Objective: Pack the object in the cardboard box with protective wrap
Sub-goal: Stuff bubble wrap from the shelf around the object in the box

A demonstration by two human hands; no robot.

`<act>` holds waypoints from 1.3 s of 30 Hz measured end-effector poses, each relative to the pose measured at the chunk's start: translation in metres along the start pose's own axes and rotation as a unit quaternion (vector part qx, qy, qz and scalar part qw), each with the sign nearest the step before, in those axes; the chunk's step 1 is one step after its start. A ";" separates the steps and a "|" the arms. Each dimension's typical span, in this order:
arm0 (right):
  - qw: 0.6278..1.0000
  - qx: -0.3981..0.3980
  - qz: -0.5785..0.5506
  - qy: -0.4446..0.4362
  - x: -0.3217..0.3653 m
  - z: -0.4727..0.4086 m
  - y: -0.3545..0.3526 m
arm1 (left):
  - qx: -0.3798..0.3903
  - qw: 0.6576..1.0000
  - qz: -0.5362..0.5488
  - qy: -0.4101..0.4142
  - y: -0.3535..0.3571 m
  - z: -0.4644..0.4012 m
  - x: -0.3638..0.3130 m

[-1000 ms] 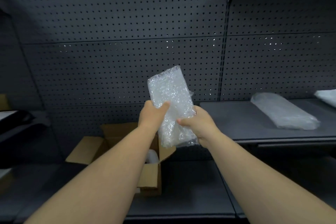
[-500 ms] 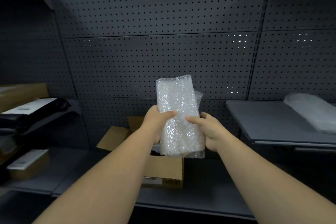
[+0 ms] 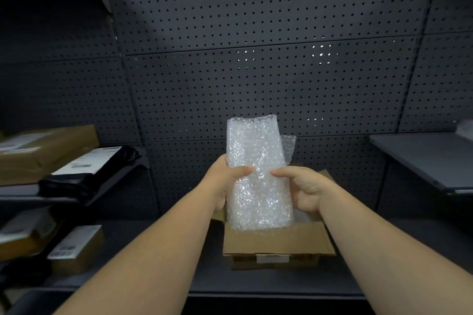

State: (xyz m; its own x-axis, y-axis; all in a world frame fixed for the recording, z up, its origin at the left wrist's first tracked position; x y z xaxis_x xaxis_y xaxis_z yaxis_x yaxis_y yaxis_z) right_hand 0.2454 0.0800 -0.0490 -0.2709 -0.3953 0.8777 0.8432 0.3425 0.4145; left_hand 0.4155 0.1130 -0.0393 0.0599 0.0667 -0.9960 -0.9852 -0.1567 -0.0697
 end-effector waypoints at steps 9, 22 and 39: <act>1.000 -0.007 -0.014 -0.004 -0.021 -0.022 0.033 | 0.032 0.999 -0.001 0.007 -0.046 -0.010 0.012; 0.997 -0.060 0.024 -0.033 -0.009 -0.042 0.011 | 0.053 0.999 -0.010 0.000 -0.031 -0.043 0.021; 0.997 -0.061 0.047 -0.004 0.031 -0.140 -0.075 | 0.056 0.997 -0.040 -0.046 0.030 -0.147 0.024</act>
State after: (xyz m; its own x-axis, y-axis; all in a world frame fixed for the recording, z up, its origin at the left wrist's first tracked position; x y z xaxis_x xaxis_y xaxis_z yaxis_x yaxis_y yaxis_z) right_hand 0.2388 -0.0769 -0.0868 -0.1909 -0.3590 0.9136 0.9151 0.2717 0.2979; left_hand 0.4113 -0.0347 -0.0739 0.1284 0.1649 -0.9779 -0.9900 -0.0367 -0.1362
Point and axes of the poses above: each hand's wrist, its own z-axis away from the middle knuckle, its own y-axis out of the palm, x = y × z, the point moved 1 cm from there along -z, towards the middle knuckle, and after that the axes turned 8 degrees about -z, right-handed, at the moved point
